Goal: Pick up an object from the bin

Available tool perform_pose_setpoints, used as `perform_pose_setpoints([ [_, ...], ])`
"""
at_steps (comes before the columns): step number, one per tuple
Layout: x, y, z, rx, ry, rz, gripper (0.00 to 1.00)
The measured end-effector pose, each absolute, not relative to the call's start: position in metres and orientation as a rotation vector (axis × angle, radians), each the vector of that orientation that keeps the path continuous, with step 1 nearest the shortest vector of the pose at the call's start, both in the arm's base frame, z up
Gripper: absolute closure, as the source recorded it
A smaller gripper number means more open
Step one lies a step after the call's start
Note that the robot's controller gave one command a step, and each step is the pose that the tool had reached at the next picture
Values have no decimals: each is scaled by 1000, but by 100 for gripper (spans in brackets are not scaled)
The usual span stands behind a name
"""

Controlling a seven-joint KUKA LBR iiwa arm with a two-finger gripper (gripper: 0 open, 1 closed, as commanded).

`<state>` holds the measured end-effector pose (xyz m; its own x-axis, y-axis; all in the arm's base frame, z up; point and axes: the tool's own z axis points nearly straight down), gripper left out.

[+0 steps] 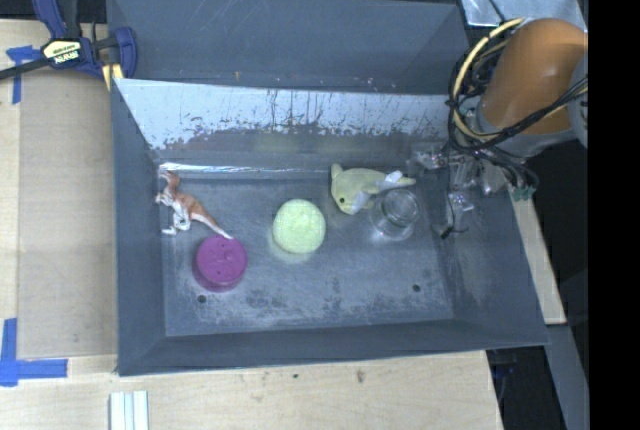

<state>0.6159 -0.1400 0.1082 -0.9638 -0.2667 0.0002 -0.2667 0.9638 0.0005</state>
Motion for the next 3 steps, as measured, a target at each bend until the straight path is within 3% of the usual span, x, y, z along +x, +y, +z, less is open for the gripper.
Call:
perform_pose_setpoints([
  [1, 630, -137, 120, 654, -3079, 3, 0],
  [2, 627, -132, 70, 727, -3059, 1, 0],
  [3, 629, -124, 72, 777, -3050, 2, 100],
])
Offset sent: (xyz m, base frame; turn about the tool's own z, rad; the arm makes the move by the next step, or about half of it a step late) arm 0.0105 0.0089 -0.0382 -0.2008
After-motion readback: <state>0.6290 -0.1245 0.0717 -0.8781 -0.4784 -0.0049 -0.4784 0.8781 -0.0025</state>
